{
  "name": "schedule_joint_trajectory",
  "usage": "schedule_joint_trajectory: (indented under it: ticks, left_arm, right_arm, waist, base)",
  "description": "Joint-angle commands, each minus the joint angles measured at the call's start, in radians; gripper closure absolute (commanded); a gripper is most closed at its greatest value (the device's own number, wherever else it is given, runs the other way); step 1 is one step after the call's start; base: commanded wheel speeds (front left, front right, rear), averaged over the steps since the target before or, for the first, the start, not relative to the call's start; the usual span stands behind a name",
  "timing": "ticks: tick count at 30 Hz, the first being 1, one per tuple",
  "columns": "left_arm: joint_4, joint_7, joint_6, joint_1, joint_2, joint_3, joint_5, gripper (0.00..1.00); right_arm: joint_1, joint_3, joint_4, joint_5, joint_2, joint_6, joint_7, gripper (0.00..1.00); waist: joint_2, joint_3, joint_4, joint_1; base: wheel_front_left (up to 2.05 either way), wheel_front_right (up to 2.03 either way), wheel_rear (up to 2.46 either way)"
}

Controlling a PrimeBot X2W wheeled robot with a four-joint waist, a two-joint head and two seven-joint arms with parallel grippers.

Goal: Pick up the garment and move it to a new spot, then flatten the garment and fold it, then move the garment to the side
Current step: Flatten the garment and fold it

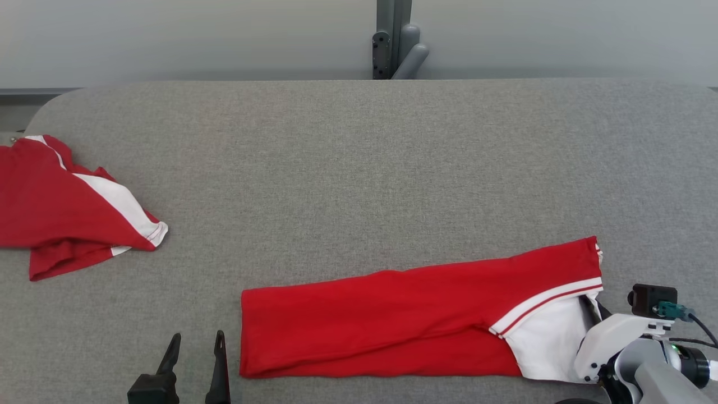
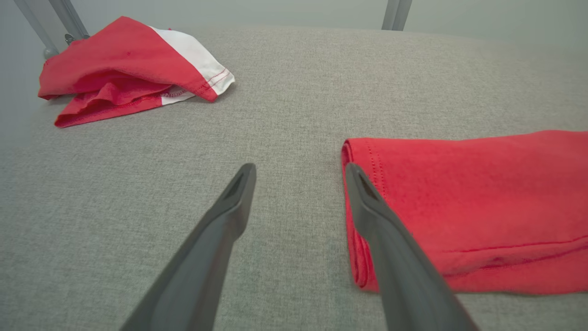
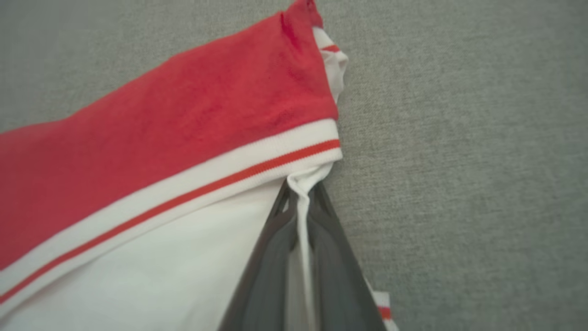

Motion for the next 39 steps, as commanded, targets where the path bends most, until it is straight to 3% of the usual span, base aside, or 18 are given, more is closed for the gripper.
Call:
schedule_joint_trajectory:
  ticks: [1, 4, 7, 11, 14, 19, 27, 32, 39]
  left_arm:
    - [0.004, 0.000, -0.004, -0.010, 0.002, -0.001, -0.001, 0.00]
    - [0.013, 0.000, -0.011, -0.007, 0.002, -0.007, -0.017, 0.00]
    - [0.020, 0.000, -0.016, -0.007, 0.002, -0.012, -0.022, 0.00]
    - [0.023, 0.000, -0.013, -0.002, 0.002, -0.015, -0.032, 0.00]
    - [0.025, 0.000, -0.014, 0.007, 0.002, -0.023, -0.043, 0.00]
    - [0.026, 0.000, -0.016, 0.016, 0.002, -0.045, -0.059, 0.00]
    - [0.026, 0.000, -0.019, -0.011, 0.002, -0.091, -0.071, 0.00]
    - [0.032, 0.000, -0.026, -0.025, 0.002, -0.116, -0.060, 0.00]
    - [0.043, 0.000, -0.027, -0.026, 0.002, -0.133, -0.058, 0.00]
  right_arm:
    - [0.008, -0.019, 0.048, 0.022, -0.014, -0.004, -0.007, 1.00]
    - [-0.022, -0.117, 0.102, 0.042, -0.060, -0.007, -0.051, 1.00]
    - [-0.054, -0.194, 0.131, 0.015, -0.064, -0.003, -0.071, 1.00]
    - [-0.062, -0.251, 0.079, -0.034, -0.074, -0.003, -0.074, 1.00]
    - [-0.029, -0.253, -0.011, -0.068, -0.029, -0.003, -0.072, 1.00]
    - [0.027, -0.080, -0.178, -0.010, 0.042, -0.002, -0.046, 1.00]
    - [0.133, 0.266, -0.516, 0.157, 0.034, -0.002, 0.094, 1.00]
    - [0.109, 0.373, -0.542, 0.183, 0.071, -0.002, 0.121, 1.00]
    - [0.037, 0.472, -0.469, 0.201, 0.133, -0.002, 0.094, 1.00]
  waist:
    - [0.0000, 0.000, 0.000, 0.0000]
    - [0.0000, 0.000, 0.002, 0.0000]
    - [0.0000, -0.002, 0.000, 0.0000]
    - [0.0000, -0.005, -0.007, 0.0000]
    - [0.0000, -0.013, -0.022, 0.0000]
    - [0.0000, -0.031, -0.053, 0.0000]
    - [0.0000, -0.038, -0.049, 0.0000]
    - [0.0000, -0.028, 0.011, 0.0000]
    - [0.0000, -0.012, 0.112, 0.0000]
  base:
    - [0.00, 0.00, 0.00]
    - [0.00, 0.00, 0.00]
    - [0.00, 0.00, 0.00]
    - [0.00, 0.00, 0.00]
    - [0.00, 0.00, 0.00]
    - [0.00, 0.00, 0.00]
    - [0.00, 0.00, 0.00]
    - [0.00, 0.00, 0.00]
    - [0.00, 0.00, 0.00]
